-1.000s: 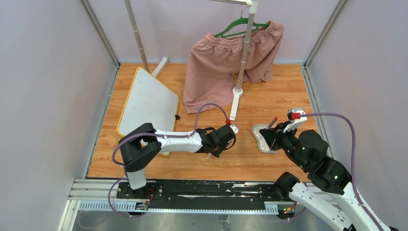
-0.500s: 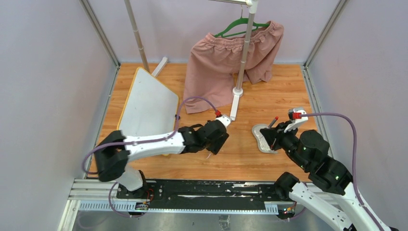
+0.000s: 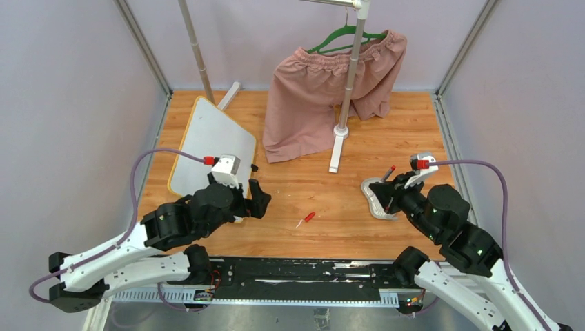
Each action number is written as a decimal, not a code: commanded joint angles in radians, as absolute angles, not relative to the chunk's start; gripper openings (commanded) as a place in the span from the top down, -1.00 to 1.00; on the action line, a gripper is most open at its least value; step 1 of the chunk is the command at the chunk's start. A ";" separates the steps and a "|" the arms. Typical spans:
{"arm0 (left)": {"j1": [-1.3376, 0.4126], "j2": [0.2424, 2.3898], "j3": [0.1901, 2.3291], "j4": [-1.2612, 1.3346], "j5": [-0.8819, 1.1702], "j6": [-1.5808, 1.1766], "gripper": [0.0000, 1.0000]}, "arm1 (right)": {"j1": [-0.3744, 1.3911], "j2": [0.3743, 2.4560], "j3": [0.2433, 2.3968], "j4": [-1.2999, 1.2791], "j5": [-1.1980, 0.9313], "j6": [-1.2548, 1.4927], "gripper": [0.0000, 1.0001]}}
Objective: Write a sentence on the whiteboard
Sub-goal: Place the pen cap at the center of the board, then adjust the whiteboard at the center of the board.
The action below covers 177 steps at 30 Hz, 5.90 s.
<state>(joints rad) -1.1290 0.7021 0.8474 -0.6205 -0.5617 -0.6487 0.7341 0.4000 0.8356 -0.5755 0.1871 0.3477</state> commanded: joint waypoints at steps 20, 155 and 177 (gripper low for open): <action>-1.137 0.564 0.976 -1.004 -0.696 -0.815 -1.00 | 0.727 0.409 0.802 -0.500 0.118 0.371 1.00; -0.153 0.939 1.059 -0.542 0.213 -0.327 -0.97 | 0.726 0.541 0.843 -0.418 -0.026 0.318 1.00; -0.190 0.627 0.927 -0.102 0.618 -0.688 -1.00 | 0.813 0.722 0.905 -0.050 -0.262 0.425 1.00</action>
<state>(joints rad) -0.1543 0.6342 1.0397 -0.3492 0.3473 -0.5152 0.7536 0.6849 0.8810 -0.2466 -0.2157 0.3698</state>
